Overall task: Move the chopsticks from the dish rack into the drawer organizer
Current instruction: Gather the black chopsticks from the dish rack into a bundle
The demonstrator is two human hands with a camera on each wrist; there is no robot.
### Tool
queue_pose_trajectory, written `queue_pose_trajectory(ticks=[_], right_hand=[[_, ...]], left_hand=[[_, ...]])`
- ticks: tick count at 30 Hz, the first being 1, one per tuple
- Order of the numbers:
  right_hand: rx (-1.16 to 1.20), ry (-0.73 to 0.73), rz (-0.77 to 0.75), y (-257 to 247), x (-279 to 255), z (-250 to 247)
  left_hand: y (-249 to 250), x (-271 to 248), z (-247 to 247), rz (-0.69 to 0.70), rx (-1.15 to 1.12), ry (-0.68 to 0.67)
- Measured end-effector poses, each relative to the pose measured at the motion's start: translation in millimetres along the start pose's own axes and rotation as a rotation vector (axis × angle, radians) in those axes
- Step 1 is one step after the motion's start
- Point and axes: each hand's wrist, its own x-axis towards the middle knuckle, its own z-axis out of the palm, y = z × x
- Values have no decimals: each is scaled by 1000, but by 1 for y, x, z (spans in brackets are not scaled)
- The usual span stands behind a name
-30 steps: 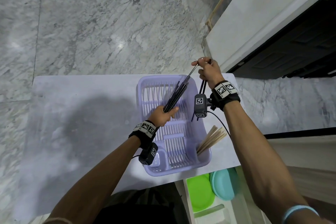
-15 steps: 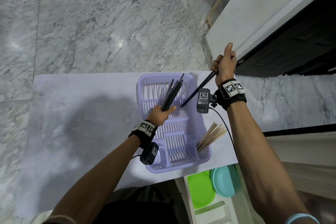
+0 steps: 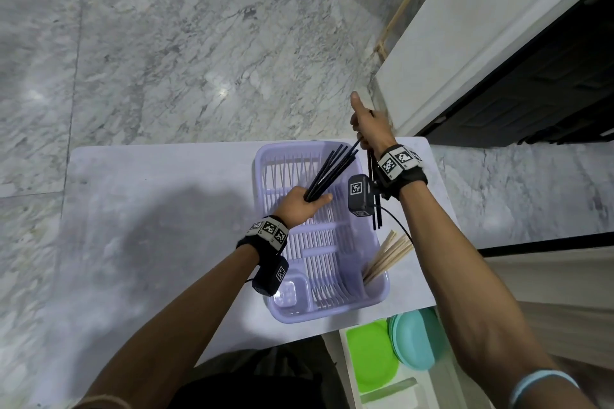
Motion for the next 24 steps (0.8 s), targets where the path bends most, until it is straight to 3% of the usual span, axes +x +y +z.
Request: queue_pose_trajectory(ticks=[5,14,18,24], right_hand=[[-247,-204,-11,7,-2,19],[-76,-252,78,2,-8,9],[-89,-196,16,8,-8,10],[414,30,-31,6,0,-13]], left_hand=[[15,3,-1,46,41,-57],[17,4,2,4,74,-59],[21,3,8,-2,69,-66],[14,0,4,-45,-22,10]])
